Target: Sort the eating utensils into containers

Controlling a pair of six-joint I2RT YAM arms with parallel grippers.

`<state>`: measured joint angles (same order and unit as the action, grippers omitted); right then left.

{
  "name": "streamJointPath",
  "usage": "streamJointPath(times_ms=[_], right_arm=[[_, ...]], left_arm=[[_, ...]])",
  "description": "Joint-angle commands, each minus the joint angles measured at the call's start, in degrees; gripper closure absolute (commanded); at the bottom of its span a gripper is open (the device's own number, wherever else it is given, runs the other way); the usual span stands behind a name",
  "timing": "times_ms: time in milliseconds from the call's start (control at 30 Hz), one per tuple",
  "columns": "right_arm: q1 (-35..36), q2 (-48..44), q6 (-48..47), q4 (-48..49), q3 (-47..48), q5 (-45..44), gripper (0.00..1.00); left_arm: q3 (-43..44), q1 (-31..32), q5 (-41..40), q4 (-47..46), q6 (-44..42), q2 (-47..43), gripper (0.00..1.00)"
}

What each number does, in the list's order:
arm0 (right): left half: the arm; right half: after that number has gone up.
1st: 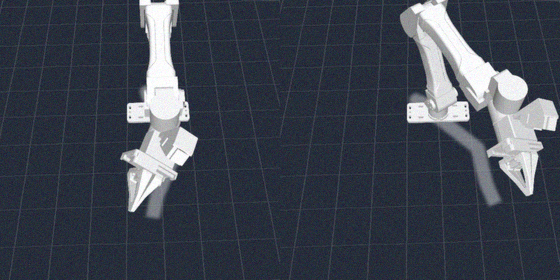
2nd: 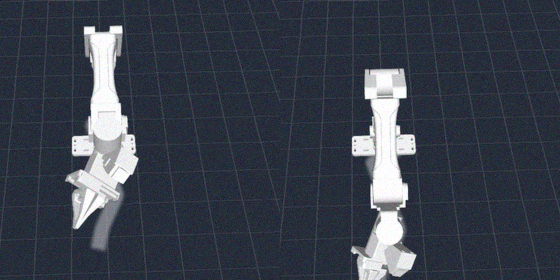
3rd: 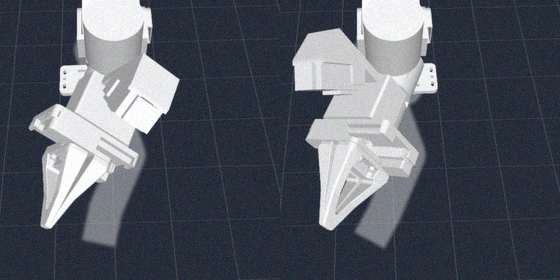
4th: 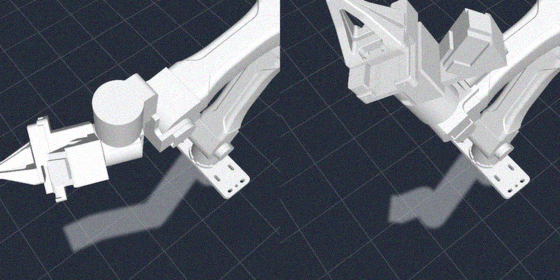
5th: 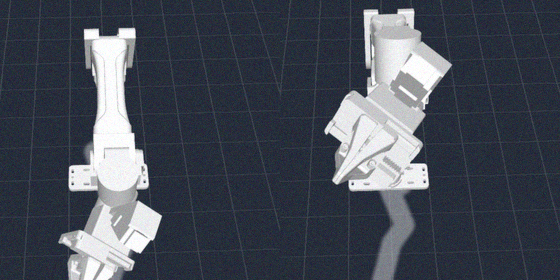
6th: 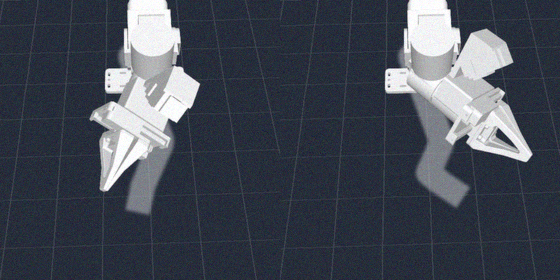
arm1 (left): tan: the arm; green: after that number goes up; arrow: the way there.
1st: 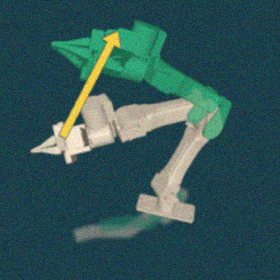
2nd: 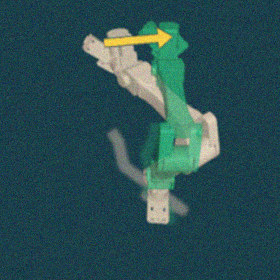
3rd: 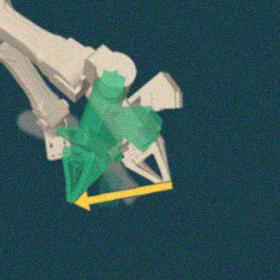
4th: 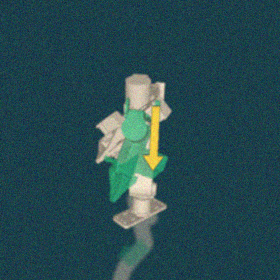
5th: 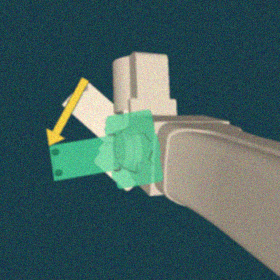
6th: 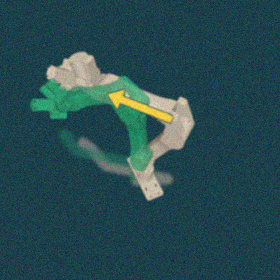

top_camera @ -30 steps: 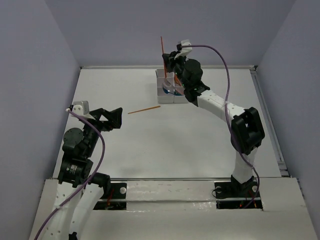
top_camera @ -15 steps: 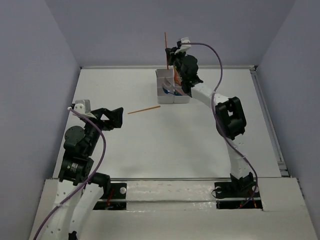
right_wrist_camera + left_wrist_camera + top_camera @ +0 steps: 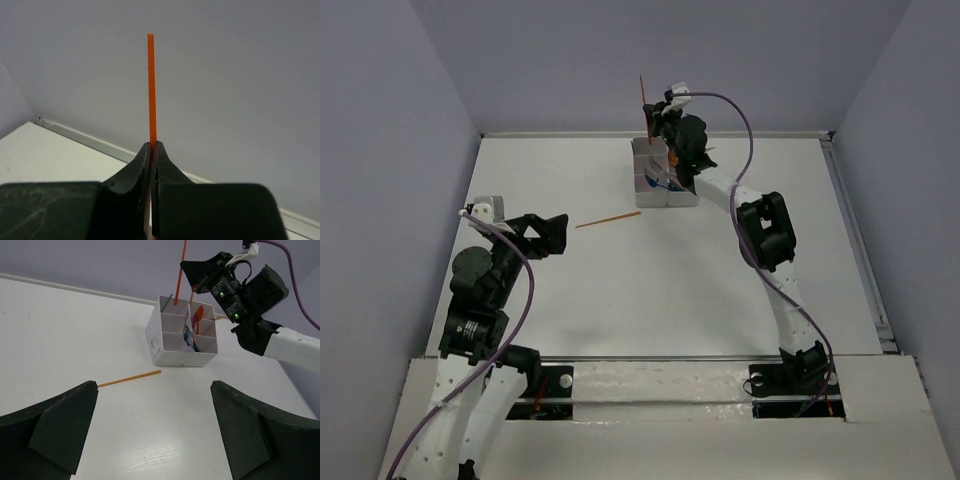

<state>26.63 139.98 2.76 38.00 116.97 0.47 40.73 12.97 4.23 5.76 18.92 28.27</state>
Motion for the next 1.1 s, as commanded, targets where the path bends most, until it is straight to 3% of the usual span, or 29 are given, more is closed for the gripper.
streamJointPath(times_ms=[0, 267, 367, 567, 767, 967, 1067], right_arm=[[-0.09, -0.15, -0.57, 5.24, 0.63, 2.08, 1.0], [-0.09, -1.82, 0.49, 9.46, -5.96, 2.25, 0.96], [-0.09, -2.69, 0.49, 9.55, -7.54, 2.52, 0.89], [-0.09, -5.77, 0.05, 8.59, -10.35, 3.75, 0.64], [-0.09, -9.28, 0.22, 4.9, -11.06, 5.77, 0.55], [-0.09, -16.75, -0.04, -2.65, -12.73, 12.87, 0.54], [-0.09, -19.57, -1.17, -17.19, -9.4, 21.39, 0.56]], left_arm=[[-0.04, -0.67, 1.13, -3.21, -0.2, 0.38, 0.01], [-0.04, -0.67, 1.13, -3.3, -0.2, 0.38, 0.01], [-0.12, -1.19, 1.13, -3.39, 0.07, 0.21, 0.01], [-0.21, -1.19, 1.13, -3.65, 0.07, -0.23, 0.01], [-0.21, -1.19, 0.69, -3.47, 0.07, -1.11, 0.01], [-0.12, -1.19, 0.25, -3.47, -0.02, -1.47, 0.01], [-0.04, -1.19, -0.27, -3.12, -0.02, -1.55, 0.01]])
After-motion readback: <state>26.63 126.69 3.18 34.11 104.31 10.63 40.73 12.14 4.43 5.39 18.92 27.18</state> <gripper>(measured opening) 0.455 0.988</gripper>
